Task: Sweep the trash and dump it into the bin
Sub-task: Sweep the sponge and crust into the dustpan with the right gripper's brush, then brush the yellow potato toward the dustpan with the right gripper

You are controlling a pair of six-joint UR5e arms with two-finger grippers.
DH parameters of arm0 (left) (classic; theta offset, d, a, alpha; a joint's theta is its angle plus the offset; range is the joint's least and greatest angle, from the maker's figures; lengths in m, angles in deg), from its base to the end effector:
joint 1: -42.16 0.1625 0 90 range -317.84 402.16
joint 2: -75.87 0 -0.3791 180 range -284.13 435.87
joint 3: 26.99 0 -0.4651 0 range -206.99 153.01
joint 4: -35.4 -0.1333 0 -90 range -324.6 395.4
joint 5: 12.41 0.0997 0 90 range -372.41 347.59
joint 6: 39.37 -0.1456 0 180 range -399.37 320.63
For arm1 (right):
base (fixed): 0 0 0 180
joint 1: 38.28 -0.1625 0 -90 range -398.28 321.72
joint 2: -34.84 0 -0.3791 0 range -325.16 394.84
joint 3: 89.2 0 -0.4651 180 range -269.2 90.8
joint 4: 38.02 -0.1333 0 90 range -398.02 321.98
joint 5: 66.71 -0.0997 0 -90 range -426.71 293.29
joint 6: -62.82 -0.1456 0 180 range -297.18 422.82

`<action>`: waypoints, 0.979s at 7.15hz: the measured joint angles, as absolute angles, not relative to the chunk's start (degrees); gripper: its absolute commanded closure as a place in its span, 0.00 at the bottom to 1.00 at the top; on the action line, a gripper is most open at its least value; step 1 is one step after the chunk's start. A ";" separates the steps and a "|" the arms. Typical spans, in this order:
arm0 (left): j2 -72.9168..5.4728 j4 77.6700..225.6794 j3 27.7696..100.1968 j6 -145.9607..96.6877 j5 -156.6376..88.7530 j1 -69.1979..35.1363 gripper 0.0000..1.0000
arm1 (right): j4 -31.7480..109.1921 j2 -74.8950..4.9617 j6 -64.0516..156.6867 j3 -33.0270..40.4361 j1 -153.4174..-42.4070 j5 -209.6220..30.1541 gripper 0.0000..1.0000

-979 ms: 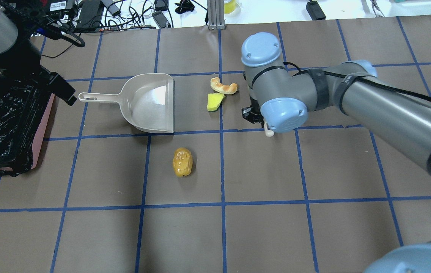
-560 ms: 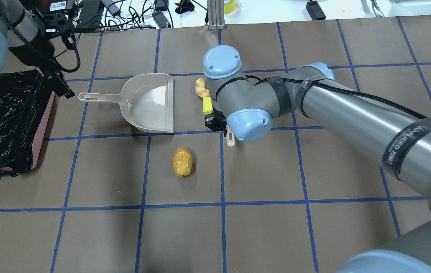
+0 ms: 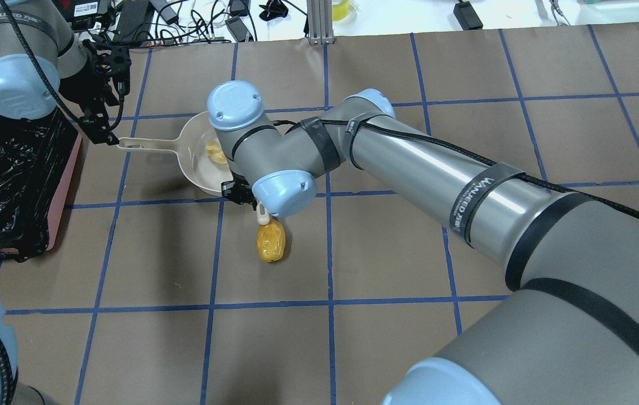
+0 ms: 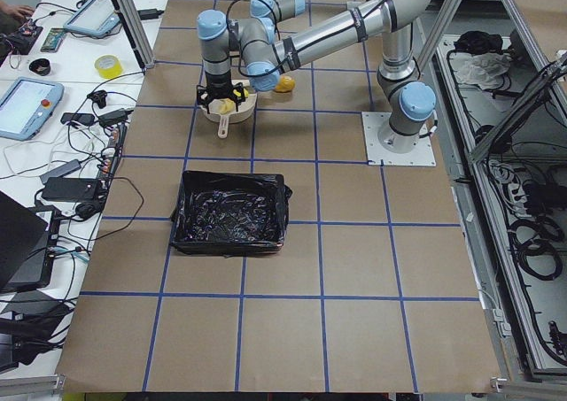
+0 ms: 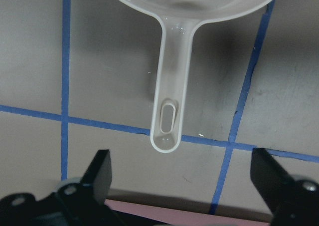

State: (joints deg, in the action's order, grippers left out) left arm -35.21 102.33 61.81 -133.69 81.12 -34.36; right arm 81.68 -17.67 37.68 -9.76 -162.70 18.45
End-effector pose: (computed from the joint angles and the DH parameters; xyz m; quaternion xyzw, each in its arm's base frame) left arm 0.0379 -0.6916 0.2185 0.6472 0.7612 0.0085 0.0406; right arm 0.5452 -0.5380 0.1126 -0.0818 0.9955 0.0000 0.0486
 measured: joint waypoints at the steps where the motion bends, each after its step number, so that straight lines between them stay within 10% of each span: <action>1: -35.88 102.12 61.52 -134.00 80.96 -34.37 0.02 | 81.70 -17.09 36.91 -11.72 -163.91 16.24 1.00; 7: -37.80 100.89 62.12 -134.46 79.65 -34.37 0.02 | 66.56 -23.23 38.01 -13.57 -163.20 19.00 1.00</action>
